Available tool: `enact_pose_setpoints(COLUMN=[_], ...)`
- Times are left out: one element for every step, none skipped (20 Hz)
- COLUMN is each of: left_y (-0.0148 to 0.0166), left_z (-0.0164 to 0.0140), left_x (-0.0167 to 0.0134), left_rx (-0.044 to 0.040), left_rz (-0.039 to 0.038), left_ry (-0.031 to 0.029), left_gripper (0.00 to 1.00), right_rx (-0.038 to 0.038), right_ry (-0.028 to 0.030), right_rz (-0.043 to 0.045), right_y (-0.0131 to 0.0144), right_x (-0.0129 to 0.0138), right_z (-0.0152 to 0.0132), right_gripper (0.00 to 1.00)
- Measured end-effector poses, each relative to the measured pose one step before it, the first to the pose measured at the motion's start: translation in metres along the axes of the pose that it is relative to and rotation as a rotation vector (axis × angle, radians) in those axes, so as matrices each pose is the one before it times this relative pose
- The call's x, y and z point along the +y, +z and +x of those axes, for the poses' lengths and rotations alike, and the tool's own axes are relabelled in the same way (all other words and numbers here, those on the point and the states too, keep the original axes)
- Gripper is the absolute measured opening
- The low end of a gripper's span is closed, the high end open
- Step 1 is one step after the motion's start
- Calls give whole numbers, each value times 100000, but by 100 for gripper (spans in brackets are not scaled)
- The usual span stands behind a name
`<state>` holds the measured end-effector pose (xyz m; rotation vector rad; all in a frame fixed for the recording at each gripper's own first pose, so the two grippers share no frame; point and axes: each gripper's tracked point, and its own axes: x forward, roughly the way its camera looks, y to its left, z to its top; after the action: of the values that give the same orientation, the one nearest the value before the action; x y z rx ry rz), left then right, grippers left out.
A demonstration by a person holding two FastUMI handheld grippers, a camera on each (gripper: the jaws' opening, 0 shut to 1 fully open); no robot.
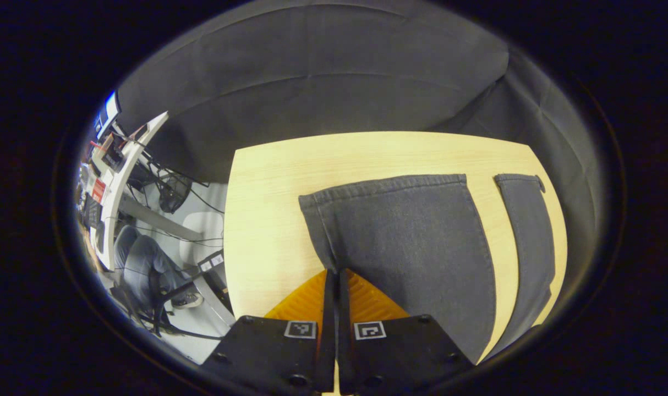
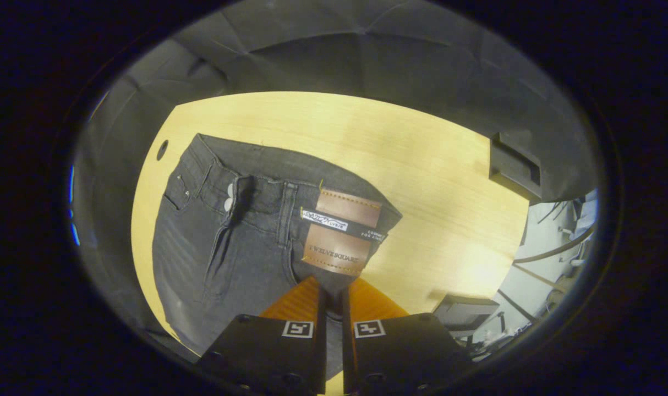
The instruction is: Grasp the waist and the cuffs of the jeans and fold them to make the two legs overlap; first hold the waist and fold one-third of the jeans toward the cuffs, then hold the cuffs and fold the remaining one-third in the same direction to finish folding.
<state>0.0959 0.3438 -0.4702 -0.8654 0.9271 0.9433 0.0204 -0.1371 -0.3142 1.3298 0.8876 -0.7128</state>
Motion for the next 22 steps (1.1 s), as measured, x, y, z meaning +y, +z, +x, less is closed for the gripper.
enact_pose_setpoints(left_y=[-54,15,142,407,552,490,554,681,661,730,703,619,515,575,692,491,-1,51,-55,-4,75,293], left_z=[-175,-104,-424,-602,-869,-947,-1035,-981,-993,-925,-559,-580,190,278,1101,555,624,999,1452,998,990,815], left_x=[-132,-223,98,-321,-318,-570,-739,-1149,-1286,-1948,-2331,-1969,-1859,-1959,-1679,-1595,-1727,-1665,-1718,-1196,-1303,-1754], left_rx=[340,1208,853,-272,203,827,734,595,581,140,219,365,884,1069,929,1031,892,1560,1652,1098,515,-1115], left_rz=[-257,175,-48,-769,-1317,-1100,-1177,-1297,-1043,-1174,-1145,-1142,-1162,-959,-728,-270,-193,508,1144,1035,1232,649], left_ry=[-1940,-2263,-1970,-2347,-2468,-2396,-2568,-1717,-2217,-3528,-3150,-1961,-1650,-1416,-355,38,112,144,862,1006,-661,-1151], left_gripper=[8,8,8,8,8,8,8,8,8,8,8,8,8,8,8,8,8,8,8,8,8,8], right_rx=[420,-13,-39,530,798,1090,1876,1658,1410,720,334,-129,318,1331,1531,1769,1993,1003,884,112,241,-421], right_ry=[2729,2848,3224,3461,3800,3662,3435,3506,3174,2100,878,-19,-259,162,73,105,-332,94,96,569,715,248], right_rz=[-62,447,891,1778,2240,2442,2979,3379,2913,1549,-195,-1017,-342,523,1731,3872,4834,2342,1372,1464,1612,1922], right_y=[-30,114,115,75,-9,1,-69,-72,56,79,31,213,103,202,96,315,176,462,492,495,192,478], right_x=[101,53,409,307,566,592,818,1187,1254,1065,773,726,750,872,787,924,1034,886,1016,1151,1120,1073], right_z=[-71,-348,-558,-787,-954,-1083,-1155,-1162,-952,-700,-532,-282,-88,74,152,296,529,568,650,617,500,839], right_gripper=[11,10,6,6,6,6,6,6,6,6,6,6,6,5,5,6,5,6,5,6,5,6])
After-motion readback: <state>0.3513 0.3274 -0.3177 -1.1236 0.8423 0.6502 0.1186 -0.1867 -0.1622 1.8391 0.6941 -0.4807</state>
